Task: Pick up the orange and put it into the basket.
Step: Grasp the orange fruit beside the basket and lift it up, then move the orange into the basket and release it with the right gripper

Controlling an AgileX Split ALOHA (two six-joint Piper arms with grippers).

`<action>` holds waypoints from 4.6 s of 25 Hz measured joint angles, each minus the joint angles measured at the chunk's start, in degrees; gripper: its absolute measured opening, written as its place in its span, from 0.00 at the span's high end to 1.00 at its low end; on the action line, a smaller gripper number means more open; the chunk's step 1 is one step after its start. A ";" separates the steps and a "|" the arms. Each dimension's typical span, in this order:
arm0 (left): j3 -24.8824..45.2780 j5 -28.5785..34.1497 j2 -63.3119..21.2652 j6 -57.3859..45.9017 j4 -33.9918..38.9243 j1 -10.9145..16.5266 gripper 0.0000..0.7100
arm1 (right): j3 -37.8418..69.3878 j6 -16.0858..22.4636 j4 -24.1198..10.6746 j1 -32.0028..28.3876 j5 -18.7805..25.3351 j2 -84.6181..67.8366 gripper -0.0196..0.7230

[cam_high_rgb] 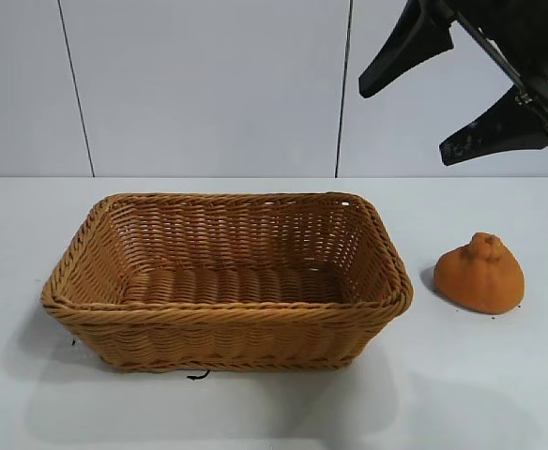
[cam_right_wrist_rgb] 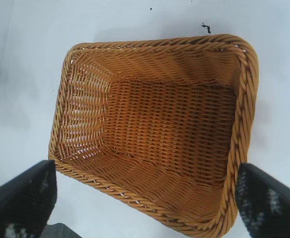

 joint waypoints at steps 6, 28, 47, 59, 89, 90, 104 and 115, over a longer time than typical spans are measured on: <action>5.72 -0.71 -16.43 0.00 0.06 0.00 0.02 | 0.00 0.00 0.00 0.00 0.00 0.00 0.04; 5.73 -0.77 -39.75 0.07 0.06 0.00 0.02 | -16.93 23.02 -47.30 -0.06 7.12 1.86 0.04; 5.73 -0.77 -39.75 0.14 0.06 0.00 0.02 | -32.27 20.87 -46.08 -1.66 20.38 28.70 0.04; 5.73 -0.77 -39.75 0.14 0.13 0.00 0.02 | -32.27 20.00 -40.29 -5.31 18.26 35.30 0.04; 5.73 -0.77 -39.75 0.14 0.13 0.00 0.02 | -32.65 20.00 -40.05 -5.31 17.05 40.65 0.83; 5.73 -0.77 -39.75 0.14 0.13 0.00 0.02 | -32.65 20.00 -40.05 -5.31 17.19 40.24 0.84; 5.73 -0.77 -39.75 0.14 0.13 0.00 0.02 | -32.65 18.74 -41.15 -5.31 22.39 25.16 0.84; 5.73 -0.77 -39.75 0.14 0.13 0.00 0.02 | -32.65 18.29 -37.33 -0.56 22.42 21.08 0.84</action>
